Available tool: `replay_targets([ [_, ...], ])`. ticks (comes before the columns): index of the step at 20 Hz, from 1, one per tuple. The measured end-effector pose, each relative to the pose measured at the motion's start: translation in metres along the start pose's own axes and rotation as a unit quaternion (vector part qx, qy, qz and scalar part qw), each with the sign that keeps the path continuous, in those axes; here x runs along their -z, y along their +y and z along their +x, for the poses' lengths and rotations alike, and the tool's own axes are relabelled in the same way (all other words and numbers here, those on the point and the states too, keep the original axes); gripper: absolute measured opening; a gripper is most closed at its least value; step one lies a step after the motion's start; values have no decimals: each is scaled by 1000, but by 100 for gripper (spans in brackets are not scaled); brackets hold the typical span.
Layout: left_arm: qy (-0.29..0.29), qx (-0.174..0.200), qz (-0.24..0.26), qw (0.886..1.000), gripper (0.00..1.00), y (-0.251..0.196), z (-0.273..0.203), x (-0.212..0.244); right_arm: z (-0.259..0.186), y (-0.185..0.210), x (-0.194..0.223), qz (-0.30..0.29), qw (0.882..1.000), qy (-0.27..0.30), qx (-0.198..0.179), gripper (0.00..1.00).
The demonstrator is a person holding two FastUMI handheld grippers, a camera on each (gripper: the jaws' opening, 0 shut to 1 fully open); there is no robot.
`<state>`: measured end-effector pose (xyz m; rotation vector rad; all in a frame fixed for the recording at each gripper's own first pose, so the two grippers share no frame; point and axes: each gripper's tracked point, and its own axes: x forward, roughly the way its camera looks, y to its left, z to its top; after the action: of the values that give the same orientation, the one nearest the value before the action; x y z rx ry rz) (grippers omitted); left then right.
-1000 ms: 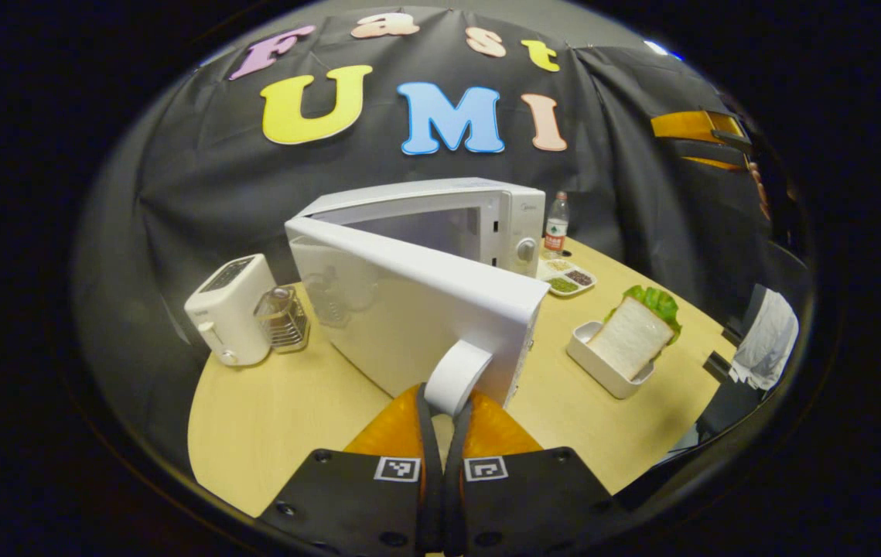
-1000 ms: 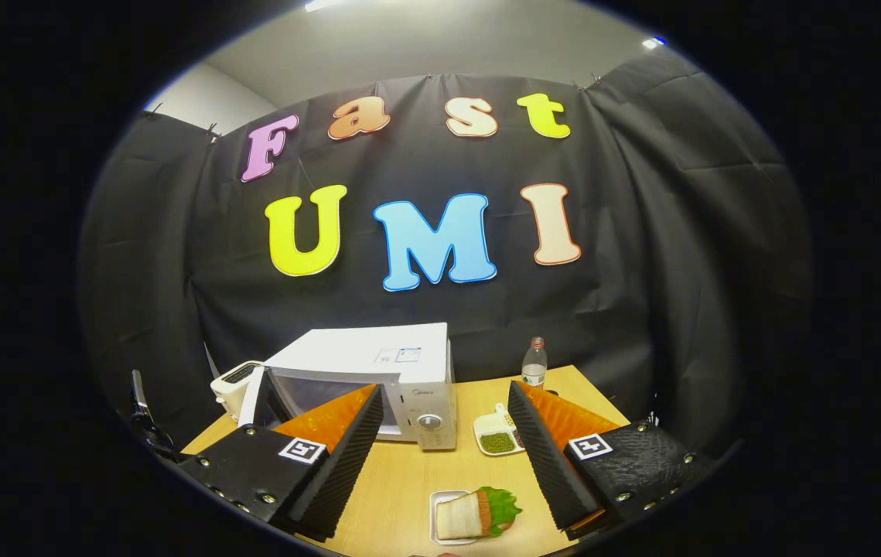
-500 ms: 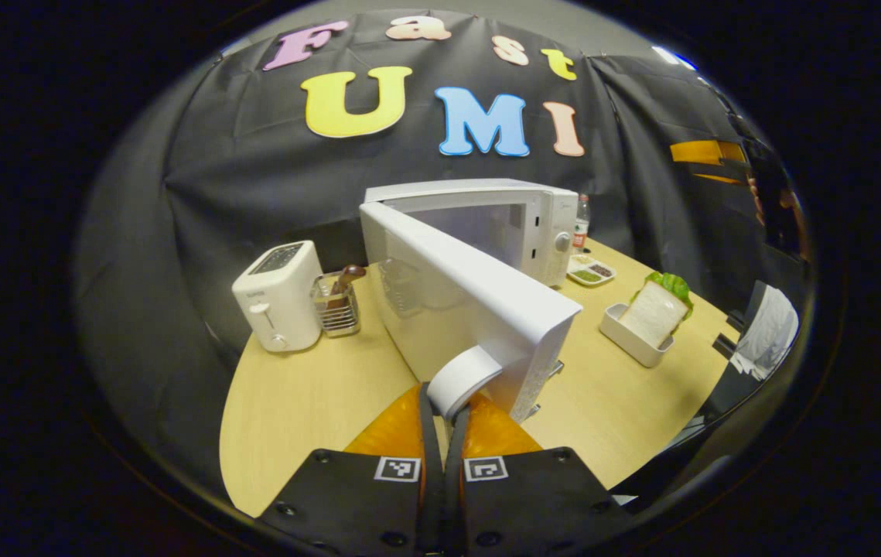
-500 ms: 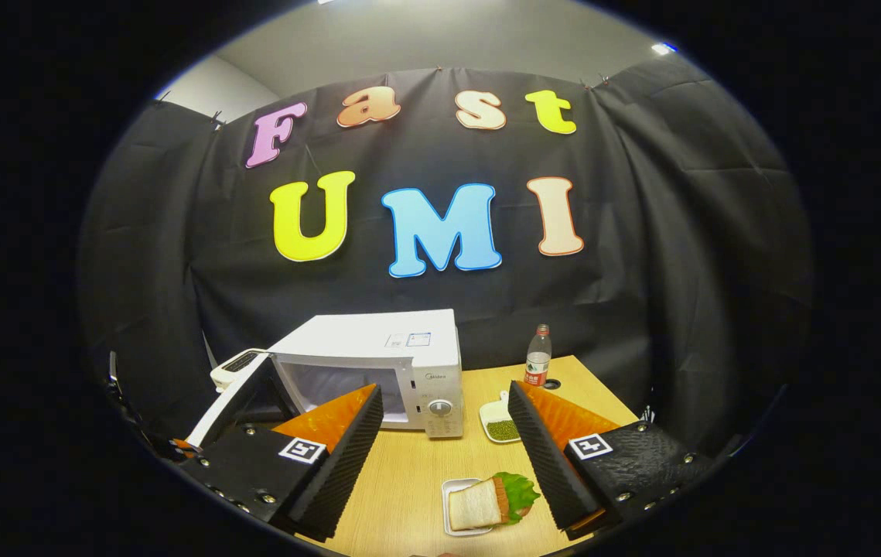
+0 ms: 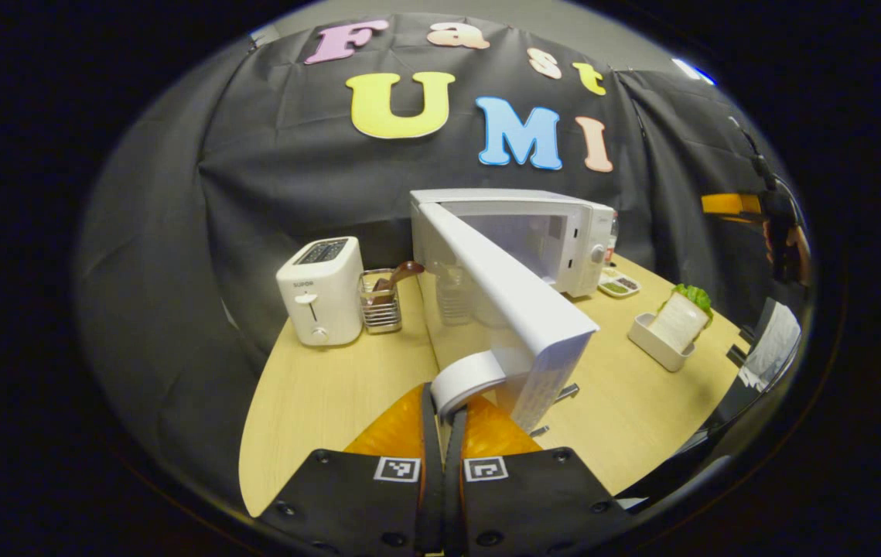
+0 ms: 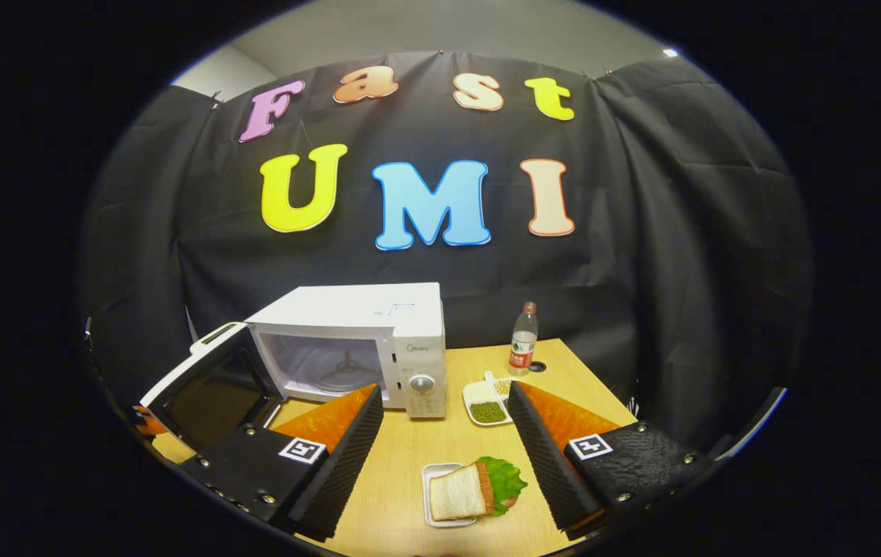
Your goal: Open the microwave oven with the left hand, put the food in, and close the microwave oven.
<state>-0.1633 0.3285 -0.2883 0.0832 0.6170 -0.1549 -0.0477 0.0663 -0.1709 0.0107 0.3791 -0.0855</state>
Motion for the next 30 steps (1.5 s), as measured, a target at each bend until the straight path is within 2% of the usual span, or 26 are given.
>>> replay_targets([
  [3, -8, -2, -13, 1000, 10, 7, -3, 2, 13, -27, 54, 10, 998, 60, 15, 98],
  [6, -10, -3, -15, 1000, 19, 13, -12, 14, 21, -44, 98, 6, 992, 126, 4, 99],
  [7, -6, -9, -16, 1000, 19, 17, -17, 19, 23, -48, 113, 6, 989, 149, -3, 98],
  [9, 3, -40, -17, 999, 28, 30, -31, 27, 23, -52, 138, 9, 981, 193, -17, 98],
  [11, -22, -70, -27, 997, 23, 33, -52, 3, 23, -50, 159, 9, 973, 227, -33, 99],
  [13, -73, -94, -31, 992, 22, 20, -77, -47, 26, -50, 171, 12, 967, 248, -49, 99],
  [14, -100, -103, -33, 989, 14, 7, -84, -74, 27, -48, 174, 18, 965, 256, -59, 98],
  [17, -178, -100, -21, 979, 57, -45, -93, -165, 30, -41, 185, 36, 957, 276, -81, 98],
  [20, -228, -92, -12, 969, 100, -96, -87, -236, 27, -42, 190, 51, 951, 290, -94, 99],
  [22, -249, -70, -11, 966, 98, -133, -84, -266, 26, -43, 192, 63, 948, 296, -104, 98],
  [24, -259, -65, -3, 964, 97, -155, -79, -282, 30, -40, 192, 80, 944, 298, -115, 99],
  [26, -260, -61, -4, 964, 97, -174, -73, -288, 32, -35, 196, 97, 936, 313, -128, 88],
  [28, -253, -65, -3, 965, 97, -184, -69, -291, 32, -26, 194, 115, 926, 325, -155, 63],
  [30, -249, -72, -1, 966, 97, -191, -69, -293, 34, -25, 195, 127, 920, 330, -170, 30],
])
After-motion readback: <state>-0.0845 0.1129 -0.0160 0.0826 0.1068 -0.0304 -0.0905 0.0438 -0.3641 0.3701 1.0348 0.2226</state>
